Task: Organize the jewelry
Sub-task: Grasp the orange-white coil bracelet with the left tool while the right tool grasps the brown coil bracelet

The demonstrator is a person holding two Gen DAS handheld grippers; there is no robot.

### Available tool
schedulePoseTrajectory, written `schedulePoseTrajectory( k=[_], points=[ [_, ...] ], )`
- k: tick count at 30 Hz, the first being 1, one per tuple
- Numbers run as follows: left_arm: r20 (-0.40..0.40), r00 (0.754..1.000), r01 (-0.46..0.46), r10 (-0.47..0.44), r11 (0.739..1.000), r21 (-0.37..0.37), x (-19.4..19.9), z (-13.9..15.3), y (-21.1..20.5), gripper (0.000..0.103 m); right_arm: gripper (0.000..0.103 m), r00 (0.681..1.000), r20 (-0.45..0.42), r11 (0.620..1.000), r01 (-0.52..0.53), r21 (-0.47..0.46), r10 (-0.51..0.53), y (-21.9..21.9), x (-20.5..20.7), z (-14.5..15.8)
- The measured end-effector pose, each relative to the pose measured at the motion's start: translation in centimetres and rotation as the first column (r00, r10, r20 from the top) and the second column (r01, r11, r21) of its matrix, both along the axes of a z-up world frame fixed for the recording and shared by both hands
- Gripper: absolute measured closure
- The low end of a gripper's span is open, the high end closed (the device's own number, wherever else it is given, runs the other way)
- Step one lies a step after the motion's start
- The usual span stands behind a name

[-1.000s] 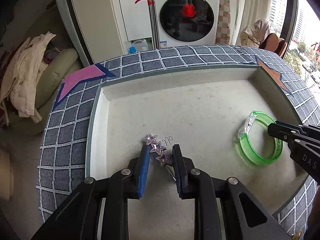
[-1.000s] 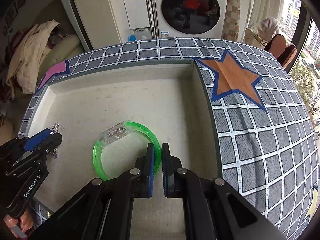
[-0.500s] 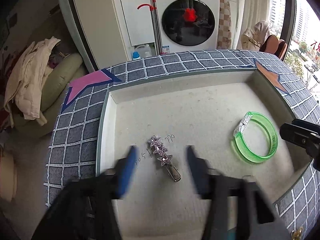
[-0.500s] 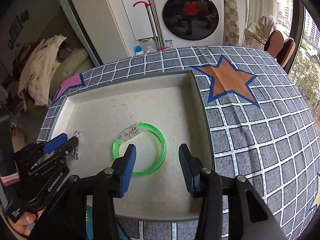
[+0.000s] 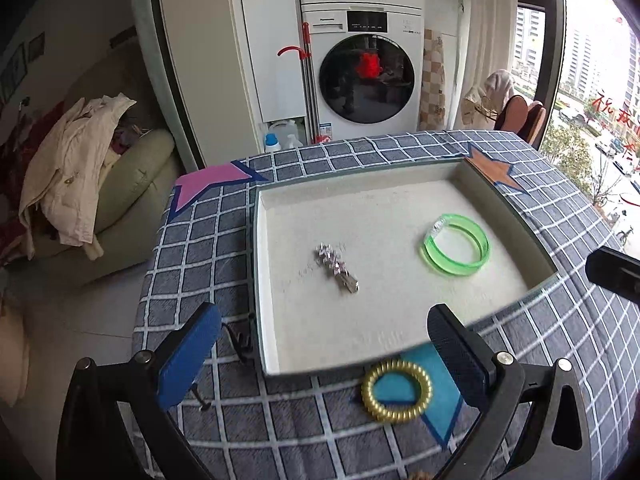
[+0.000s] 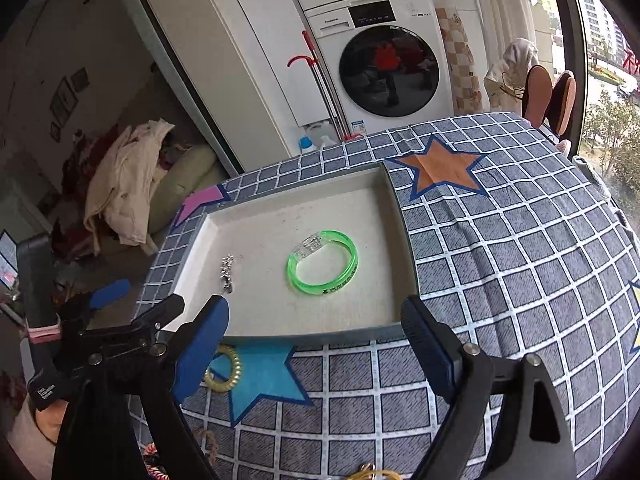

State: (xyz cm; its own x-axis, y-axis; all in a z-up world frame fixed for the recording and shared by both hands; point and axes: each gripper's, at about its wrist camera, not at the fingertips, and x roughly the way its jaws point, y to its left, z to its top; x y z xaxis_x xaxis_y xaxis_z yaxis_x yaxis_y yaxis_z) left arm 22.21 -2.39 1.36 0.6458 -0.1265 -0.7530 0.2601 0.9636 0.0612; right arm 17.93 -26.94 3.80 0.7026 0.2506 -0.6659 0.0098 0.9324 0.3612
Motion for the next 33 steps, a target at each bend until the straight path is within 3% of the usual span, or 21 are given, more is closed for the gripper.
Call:
schedulePoseTrajectory(
  k=[7, 15, 24, 33],
  points=[
    [-0.007, 0.999, -0.041, 0.041, 0.999, -0.022, -7.7, -0.4, 4.4, 0.0, 0.013, 0.997, -0.059, 0.998, -0.054, -0.013, 0.053, 1.8, -5.1, -0.6],
    [-0.093, 0.982, -0.174, 0.167, 0.982, -0.076, -14.4, -4.1, 9.3, 0.0, 0.013, 0.988, -0.14, 0.997, -0.067, -0.04, 0.061, 3.8, -10.6, -4.0],
    [-0.132, 0.979, -0.169, 0.155, 0.98, -0.101, -16.4, -6.0, 8.6, 0.0, 0.013, 0.978, -0.201, 0.995, -0.068, -0.069, 0.053, 4.8, -14.7, -6.7],
    [-0.163, 0.978, -0.149, 0.128, 0.981, -0.121, -16.2, -6.8, 7.9, 0.002, 0.013, 0.973, -0.231, 0.997, -0.029, -0.076, 0.01, 3.8, -16.0, -7.8]
  ],
)
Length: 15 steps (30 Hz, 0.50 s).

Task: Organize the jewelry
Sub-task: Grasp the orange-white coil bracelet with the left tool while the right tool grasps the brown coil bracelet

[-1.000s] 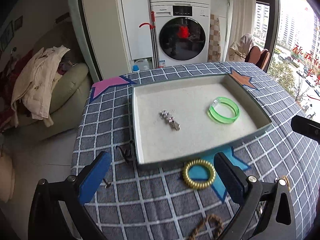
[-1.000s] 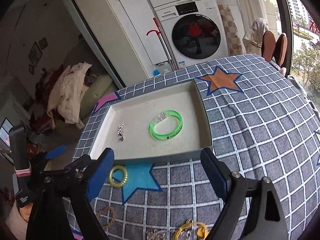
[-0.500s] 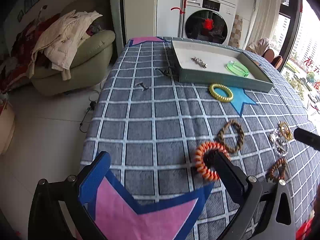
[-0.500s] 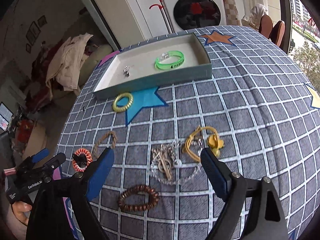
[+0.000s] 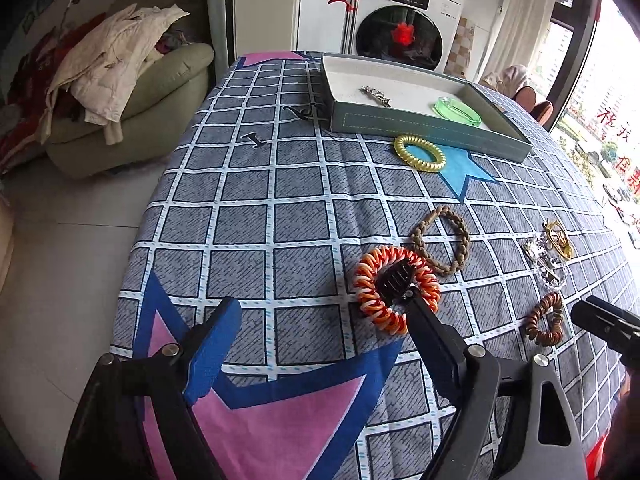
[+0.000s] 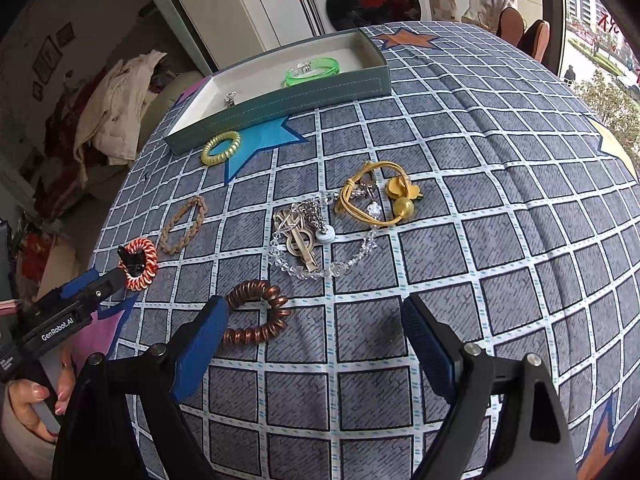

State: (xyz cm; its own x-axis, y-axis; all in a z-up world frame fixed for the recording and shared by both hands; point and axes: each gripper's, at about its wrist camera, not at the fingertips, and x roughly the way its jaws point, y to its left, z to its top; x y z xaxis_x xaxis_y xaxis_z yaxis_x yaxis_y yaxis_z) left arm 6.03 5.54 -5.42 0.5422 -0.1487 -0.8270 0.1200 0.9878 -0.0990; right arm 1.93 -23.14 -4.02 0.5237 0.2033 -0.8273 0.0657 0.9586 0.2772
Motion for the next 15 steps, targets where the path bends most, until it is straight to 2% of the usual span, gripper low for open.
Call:
schedulePoseTrajectory(
  k=[3, 5, 9, 11, 13, 15],
  points=[
    [0.005, 1.0, 0.013, -0.013, 1.0, 0.004, 0.1, 0.0, -0.3, 0.009, 0.015, 1.0, 0.001, 1.0, -0.011, -0.013, 0.011, 0.4, 0.1, 0.0],
    [0.0, 1.0, 0.022, -0.022, 1.0, 0.0, 0.3, 0.0, -0.6, 0.009, 0.02, 1.0, 0.001, 0.999, -0.026, -0.03, 0.026, 0.9, 0.3, -0.1],
    [-0.002, 1.0, 0.031, -0.031, 1.0, 0.003, 0.4, -0.1, -1.2, 0.011, 0.035, 0.998, -0.004, 0.996, -0.066, -0.062, 0.066, 2.3, 0.6, -0.2],
    [-0.003, 0.999, 0.042, -0.042, 0.999, -0.01, 0.4, -0.3, -1.3, 0.023, 0.043, 0.996, 0.0, 0.991, -0.085, -0.103, 0.085, 3.1, 0.7, -0.2],
    [-0.009, 0.999, 0.045, -0.045, 0.998, -0.037, 0.5, -0.3, -1.3, 0.029, 0.052, 0.995, 0.001, 0.986, -0.101, -0.135, 0.102, 3.8, 0.7, -0.2],
    [-0.003, 0.998, 0.058, -0.059, 0.997, -0.058, 0.6, -0.3, -1.4, 0.052, 0.057, 0.993, 0.003, 0.981, -0.114, -0.157, 0.116, 4.3, 0.6, -0.2]
  ],
)
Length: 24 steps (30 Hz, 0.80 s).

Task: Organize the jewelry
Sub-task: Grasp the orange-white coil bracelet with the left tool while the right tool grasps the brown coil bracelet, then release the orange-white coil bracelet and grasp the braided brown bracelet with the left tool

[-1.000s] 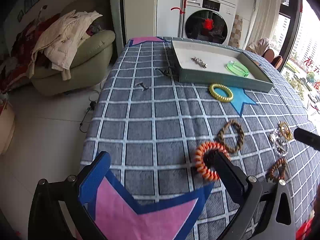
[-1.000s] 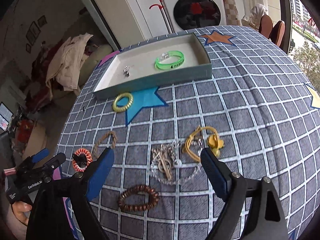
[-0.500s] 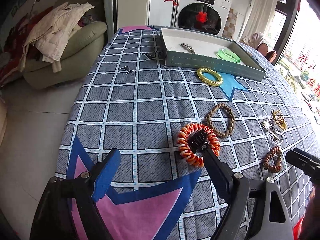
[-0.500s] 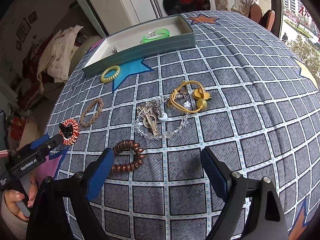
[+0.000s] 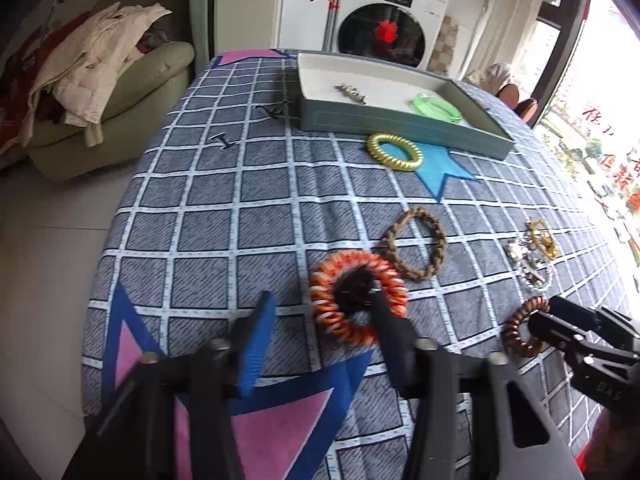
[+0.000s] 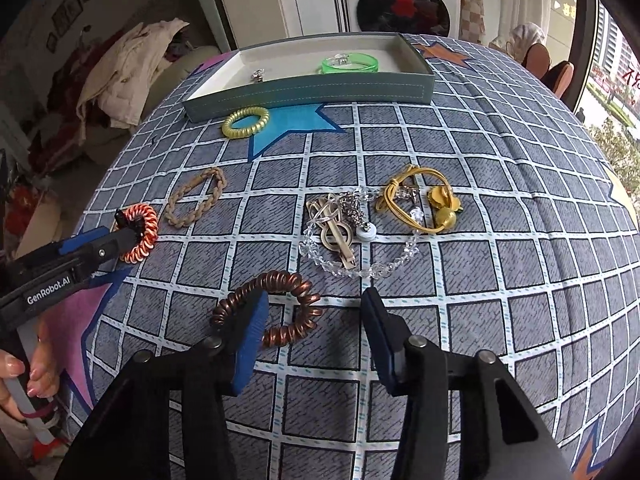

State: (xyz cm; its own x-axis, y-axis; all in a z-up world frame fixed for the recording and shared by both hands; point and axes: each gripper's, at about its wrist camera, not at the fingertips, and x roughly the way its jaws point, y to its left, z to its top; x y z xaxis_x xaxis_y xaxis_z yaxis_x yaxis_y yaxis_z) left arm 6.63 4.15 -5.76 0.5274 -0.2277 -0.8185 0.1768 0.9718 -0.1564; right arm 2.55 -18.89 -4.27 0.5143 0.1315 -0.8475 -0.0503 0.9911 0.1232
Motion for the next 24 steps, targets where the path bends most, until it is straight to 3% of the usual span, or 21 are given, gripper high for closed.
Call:
schedulePoseTrajectory(
  k=[2, 4, 16, 24],
  points=[
    [0.003, 1.0, 0.003, -0.003, 1.0, -0.005, 0.0, 0.0, -0.1, 0.055, 0.068, 1.0, 0.004, 1.0, -0.01, -0.02, 0.01, 0.3, -0.2, 0.0],
    [0.014, 1.0, 0.009, -0.009, 1.0, -0.003, -0.2, 0.1, -0.1, 0.059, 0.086, 1.0, 0.003, 1.0, -0.013, -0.013, 0.013, 0.2, -0.3, 0.0],
    [0.078, 0.995, 0.07, -0.066, 0.996, -0.056, -1.9, 2.8, 0.1, 0.061, 0.089, 0.999, 0.033, 0.998, -0.001, 0.06, -0.001, -0.9, -0.6, 1.0],
    [0.037, 0.999, 0.025, -0.023, 0.997, -0.068, -1.7, 2.2, 0.9, 0.061, 0.089, 1.0, 0.019, 0.997, -0.006, 0.081, 0.005, -0.8, -0.5, 0.8]
  ],
)
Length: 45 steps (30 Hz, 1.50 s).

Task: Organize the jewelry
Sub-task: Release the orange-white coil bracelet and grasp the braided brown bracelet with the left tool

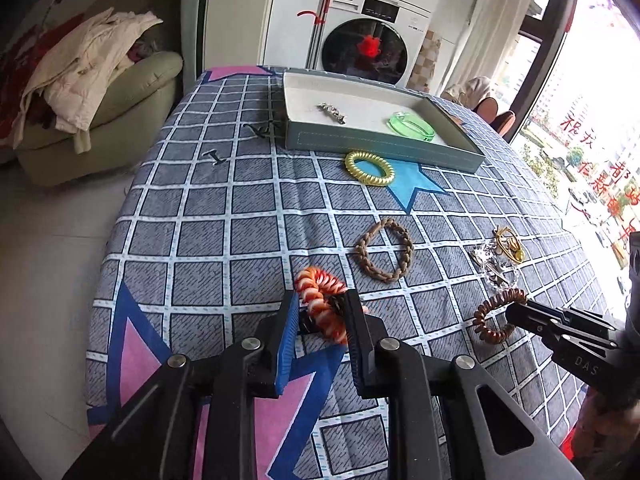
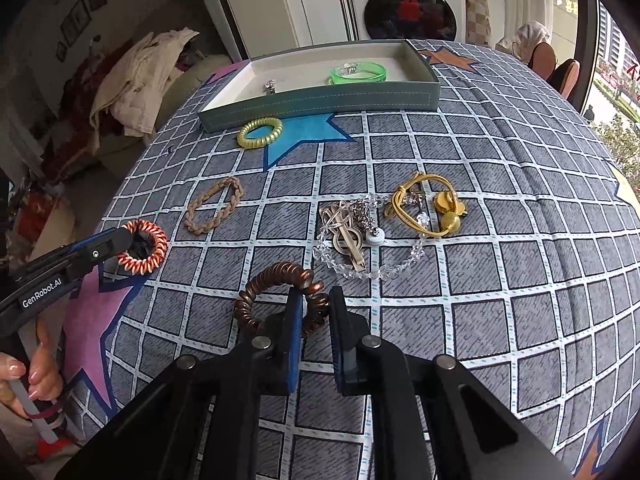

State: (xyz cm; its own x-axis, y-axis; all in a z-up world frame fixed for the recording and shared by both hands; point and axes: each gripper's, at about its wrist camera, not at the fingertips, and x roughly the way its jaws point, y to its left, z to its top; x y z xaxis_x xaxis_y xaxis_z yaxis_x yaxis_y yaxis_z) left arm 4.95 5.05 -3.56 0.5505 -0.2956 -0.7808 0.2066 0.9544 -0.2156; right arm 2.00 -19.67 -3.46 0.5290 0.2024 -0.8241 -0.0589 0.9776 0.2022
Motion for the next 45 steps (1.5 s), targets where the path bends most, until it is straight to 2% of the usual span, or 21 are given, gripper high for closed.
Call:
schedulePoseTrajectory(
  k=[6, 12, 15, 16, 18, 21, 26, 29, 33, 34, 35, 37, 38, 39, 42, 45],
  points=[
    [0.001, 0.999, -0.032, 0.032, 0.999, 0.024, 0.5, 0.2, 0.7, 0.06, 0.089, 1.0, 0.009, 1.0, 0.008, 0.009, -0.008, -0.3, 0.0, 0.2],
    [0.025, 0.999, 0.024, -0.025, 0.998, 0.049, 1.9, 1.4, -0.9, 0.06, 0.089, 0.999, 0.027, 1.0, 0.017, 0.018, -0.018, -0.7, 0.0, 0.8],
    [0.006, 0.998, 0.061, -0.061, 0.998, 0.035, 2.7, 1.4, -1.9, 0.059, 0.089, 0.999, 0.031, 1.0, 0.02, 0.023, -0.021, -0.9, -0.1, 0.9],
    [0.007, 0.997, 0.081, -0.081, 0.995, 0.057, 3.1, 1.4, -2.7, 0.057, 0.089, 0.999, 0.031, 0.999, 0.021, 0.025, -0.021, -0.9, -0.1, 0.9],
    [0.016, 0.994, 0.103, -0.106, 0.989, 0.104, 3.7, 1.4, -3.9, 0.026, 0.089, 0.999, 0.034, 0.999, 0.022, 0.028, -0.023, -1.0, -0.1, 0.9],
    [0.029, 0.992, 0.117, -0.123, 0.981, 0.155, 5.1, 1.7, -5.7, 0.025, 0.089, 0.999, 0.04, 0.999, 0.028, 0.033, -0.03, -1.3, -0.1, 1.1],
    [0.005, 0.993, 0.113, -0.116, 0.98, 0.163, 6.9, 1.7, -7.1, 0.025, 0.089, 0.998, 0.046, 0.998, 0.044, 0.046, -0.047, -2.0, -0.1, 1.4],
    [-0.012, 0.983, 0.18, -0.182, 0.96, 0.216, 6.2, 0.8, -8.0, 0.025, 0.089, 0.997, 0.052, 0.998, 0.047, 0.045, -0.049, -2.3, -0.2, 1.5],
    [-0.056, 0.978, 0.211, -0.203, 0.944, 0.253, 6.2, -0.6, -8.5, 0.026, 0.089, 0.997, 0.049, 0.997, 0.057, 0.059, -0.06, -2.6, 0.1, 1.4],
    [-0.077, 0.977, 0.214, -0.2, 0.945, 0.246, 6.5, -1.0, -8.5, 0.026, 0.089, 0.997, 0.048, 0.996, 0.058, 0.064, -0.061, -2.6, 0.2, 1.4],
    [-0.09, 0.975, 0.218, -0.203, 0.949, 0.229, 6.7, -1.3, -8.4, 0.032, 0.089, 0.997, 0.047, 0.996, 0.057, 0.067, -0.06, -2.5, 0.2, 1.4],
    [-0.099, 0.971, 0.231, -0.216, 0.956, 0.179, 7.0, -1.3, -8.4, 0.047, 0.089, 0.997, 0.05, 0.997, 0.054, 0.061, -0.057, -2.5, 0.1, 1.5],
    [-0.097, 0.968, 0.245, -0.231, 0.955, 0.168, 6.9, -1.3, -8.6, 0.063, 0.089, 0.997, 0.05, 0.997, 0.055, 0.06, -0.058, -2.4, 0.1, 1.5],
    [-0.097, 0.965, 0.258, -0.244, 0.948, 0.188, 6.8, -1.4, -8.9, 0.079, 0.089, 0.997, 0.051, 0.997, 0.056, 0.061, -0.059, -2.5, 0.1, 1.6],
    [-0.068, 0.962, 0.274, -0.265, 0.939, 0.209, 6.2, -1.3, -9.2, 0.08, 0.089, 0.997, 0.054, 0.996, 0.06, 0.063, -0.063, -2.6, 0.2, 1.7],
    [-0.058, 0.965, 0.263, -0.257, 0.956, 0.13, 6.0, -0.5, -8.4, 0.084, 0.089, 0.996, 0.059, 0.996, 0.059, 0.061, -0.063, -2.7, 0.5, 2.0]
  ],
)
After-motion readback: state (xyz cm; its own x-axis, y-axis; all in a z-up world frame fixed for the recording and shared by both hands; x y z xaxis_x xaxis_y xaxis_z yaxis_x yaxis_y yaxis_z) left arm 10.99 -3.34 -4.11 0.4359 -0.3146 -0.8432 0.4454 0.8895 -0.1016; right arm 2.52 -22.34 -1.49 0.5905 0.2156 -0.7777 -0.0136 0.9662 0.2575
